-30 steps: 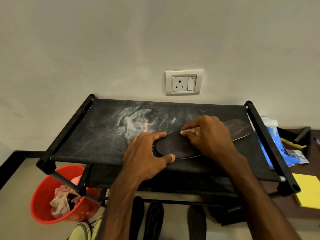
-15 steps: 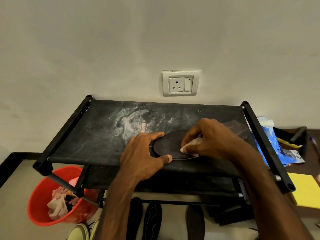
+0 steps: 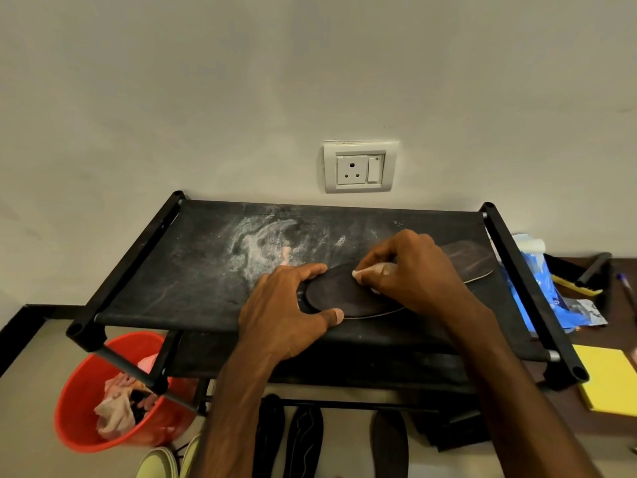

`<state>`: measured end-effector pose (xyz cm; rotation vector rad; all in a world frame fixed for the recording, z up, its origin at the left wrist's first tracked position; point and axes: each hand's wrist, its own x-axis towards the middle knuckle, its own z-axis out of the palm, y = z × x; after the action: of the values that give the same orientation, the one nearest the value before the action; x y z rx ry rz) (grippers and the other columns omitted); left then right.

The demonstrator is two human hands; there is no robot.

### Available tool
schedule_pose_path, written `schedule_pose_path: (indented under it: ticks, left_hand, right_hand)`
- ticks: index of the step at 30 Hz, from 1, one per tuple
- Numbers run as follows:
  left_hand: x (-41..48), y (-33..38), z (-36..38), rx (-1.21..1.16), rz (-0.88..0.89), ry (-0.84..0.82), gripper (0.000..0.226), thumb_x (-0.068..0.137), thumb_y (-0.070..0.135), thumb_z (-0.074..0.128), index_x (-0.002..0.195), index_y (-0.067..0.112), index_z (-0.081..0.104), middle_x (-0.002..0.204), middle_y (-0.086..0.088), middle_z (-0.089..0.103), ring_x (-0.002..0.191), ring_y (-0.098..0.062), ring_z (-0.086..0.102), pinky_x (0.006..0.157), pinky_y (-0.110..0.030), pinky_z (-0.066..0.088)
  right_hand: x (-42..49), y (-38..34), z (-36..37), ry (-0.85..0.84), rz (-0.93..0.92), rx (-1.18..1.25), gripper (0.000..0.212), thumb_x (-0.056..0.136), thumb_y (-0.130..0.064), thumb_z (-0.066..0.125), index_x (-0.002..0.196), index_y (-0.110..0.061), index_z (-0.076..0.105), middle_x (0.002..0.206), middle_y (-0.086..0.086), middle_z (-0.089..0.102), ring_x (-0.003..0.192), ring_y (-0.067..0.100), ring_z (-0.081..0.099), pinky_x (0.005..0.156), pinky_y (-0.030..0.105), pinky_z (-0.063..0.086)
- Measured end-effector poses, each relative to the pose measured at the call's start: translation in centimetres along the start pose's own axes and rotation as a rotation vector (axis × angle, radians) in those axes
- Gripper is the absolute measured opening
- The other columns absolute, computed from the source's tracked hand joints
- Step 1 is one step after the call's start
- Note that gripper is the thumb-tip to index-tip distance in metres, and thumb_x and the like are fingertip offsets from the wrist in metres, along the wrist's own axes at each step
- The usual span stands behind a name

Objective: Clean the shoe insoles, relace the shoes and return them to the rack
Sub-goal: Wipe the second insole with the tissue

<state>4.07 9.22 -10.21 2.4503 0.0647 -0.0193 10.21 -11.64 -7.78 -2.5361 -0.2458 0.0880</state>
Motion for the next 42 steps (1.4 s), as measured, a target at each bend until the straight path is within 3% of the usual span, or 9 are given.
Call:
schedule_pose_path:
  ticks: [5,9,14,18,22,27,37,42]
  left_hand:
    - [0.0,0.1,0.1,0.006,-0.004,-0.008,0.075,0.069,0.058,0.082,0.138,0.05,0.052,0.134,0.019,0.053,0.128,-0.01,0.049,0.105,-0.045,0.048]
    - [-0.2,0.4,-0.1,0.034,0.002,-0.009,0.074,0.073,0.057,0.08,0.14,0.05,0.049,0.137,0.02,0.05,0.131,-0.01,0.044,0.104,-0.037,0.043]
    - [-0.5,1.0,-0.2,0.083,0.03,0.0,0.074,0.076,0.056,0.077,0.143,0.047,0.047,0.138,0.02,0.048,0.131,-0.011,0.037,0.097,-0.033,0.04]
    - [-0.6,1.3,0.0,0.123,0.087,0.017,0.076,0.077,0.052,0.075,0.146,0.04,0.045,0.137,0.015,0.048,0.127,-0.013,0.036,0.103,-0.033,0.04]
    - [-0.4,2.9,1.0,0.09,0.171,0.019,0.079,0.079,0.037,0.072,0.151,0.032,0.039,0.145,0.01,0.041,0.132,-0.014,0.03,0.114,-0.036,0.028]
    - [0.4,4.4,2.8,0.134,0.222,-0.052,0.089,0.081,0.048,0.069,0.156,0.029,0.025,0.156,0.011,0.027,0.143,-0.015,0.02,0.12,-0.041,0.017]
    - [1.1,2.6,3.1,0.107,0.263,-0.024,0.093,0.075,0.067,0.072,0.153,0.033,0.034,0.147,0.014,0.035,0.135,-0.011,0.028,0.115,-0.039,0.029]
    - [1.0,2.1,3.1,0.164,0.275,0.033,0.096,0.069,0.076,0.06,0.152,0.035,0.037,0.144,0.016,0.039,0.133,-0.011,0.031,0.112,-0.039,0.034]
  right_hand:
    - [-0.6,-0.4,-0.8,-0.084,0.003,-0.11,0.011,0.081,-0.047,0.081,0.086,-0.037,0.079,0.084,-0.015,0.074,0.083,0.007,0.068,0.078,0.039,0.061]
    - [-1.9,-0.4,-0.2,0.007,-0.011,-0.102,0.011,0.084,-0.047,0.075,0.089,-0.037,0.079,0.08,-0.012,0.073,0.078,0.011,0.069,0.076,0.04,0.061]
    - [-3.7,-0.7,0.2,0.115,-0.055,-0.186,0.016,0.089,-0.05,0.07,0.099,-0.042,0.079,0.094,-0.011,0.077,0.088,0.013,0.069,0.081,0.037,0.057]
    - [-4.8,-0.4,0.6,0.158,-0.087,-0.159,0.017,0.089,-0.046,0.067,0.1,-0.042,0.079,0.093,-0.013,0.077,0.088,0.013,0.07,0.078,0.036,0.059]
    - [-5.2,-0.2,0.7,0.177,-0.128,-0.151,0.017,0.089,-0.04,0.068,0.102,-0.039,0.079,0.096,-0.011,0.076,0.089,0.012,0.068,0.074,0.033,0.058]
    - [-5.2,0.4,1.0,0.208,-0.139,-0.111,0.013,0.089,-0.039,0.072,0.099,-0.037,0.081,0.094,-0.007,0.071,0.091,0.014,0.063,0.074,0.036,0.055]
    - [-5.4,1.8,-1.5,-0.024,-0.033,-0.093,0.011,0.083,-0.048,0.073,0.088,-0.04,0.079,0.074,-0.018,0.072,0.071,0.003,0.067,0.069,0.035,0.061]
    - [-5.4,1.6,-0.6,0.066,-0.038,-0.086,0.014,0.081,-0.051,0.075,0.087,-0.039,0.078,0.075,-0.017,0.071,0.071,0.003,0.066,0.068,0.037,0.061]
